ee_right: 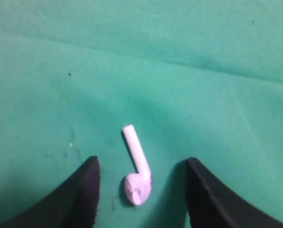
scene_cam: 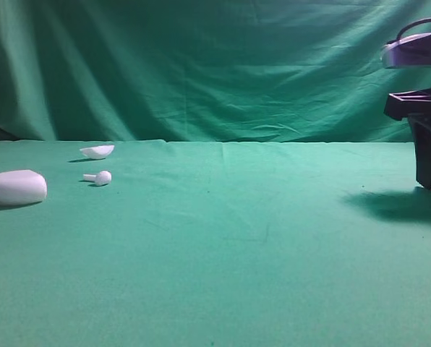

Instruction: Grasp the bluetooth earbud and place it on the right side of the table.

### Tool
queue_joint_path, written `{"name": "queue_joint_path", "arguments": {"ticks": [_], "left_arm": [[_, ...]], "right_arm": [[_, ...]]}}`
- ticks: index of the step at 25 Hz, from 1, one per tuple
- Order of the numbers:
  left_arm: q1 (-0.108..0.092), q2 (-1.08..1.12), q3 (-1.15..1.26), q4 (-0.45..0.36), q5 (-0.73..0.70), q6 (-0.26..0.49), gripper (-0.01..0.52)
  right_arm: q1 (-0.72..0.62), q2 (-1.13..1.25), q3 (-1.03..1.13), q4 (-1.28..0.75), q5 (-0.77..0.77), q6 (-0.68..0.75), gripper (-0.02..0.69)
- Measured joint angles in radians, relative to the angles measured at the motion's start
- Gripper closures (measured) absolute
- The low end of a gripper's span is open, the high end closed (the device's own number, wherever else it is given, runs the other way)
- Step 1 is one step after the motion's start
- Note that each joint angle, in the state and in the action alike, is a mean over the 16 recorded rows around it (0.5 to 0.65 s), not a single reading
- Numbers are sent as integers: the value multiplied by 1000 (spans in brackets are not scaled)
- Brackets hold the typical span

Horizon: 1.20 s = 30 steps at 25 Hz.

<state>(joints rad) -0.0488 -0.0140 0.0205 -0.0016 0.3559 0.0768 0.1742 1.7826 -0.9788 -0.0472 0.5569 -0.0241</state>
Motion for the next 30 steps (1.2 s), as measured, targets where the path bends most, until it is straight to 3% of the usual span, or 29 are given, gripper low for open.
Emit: {"name": "queue_joint_path", "arguments": {"ticks": [5, 10, 24, 30], "left_arm": [[0, 0, 0, 0, 0, 0, 514], [0, 0, 0, 0, 0, 0, 514], [0, 0, 0, 1, 0, 0, 514], [0, 0, 0, 0, 0, 0, 514]], "right_arm": [[1, -43, -23, 11, 52, -1, 287], [2, -150, -55, 36, 134, -1, 297], [3, -748, -6, 104, 351, -1, 610], [3, -1049, 128, 115, 358, -1, 665]]}}
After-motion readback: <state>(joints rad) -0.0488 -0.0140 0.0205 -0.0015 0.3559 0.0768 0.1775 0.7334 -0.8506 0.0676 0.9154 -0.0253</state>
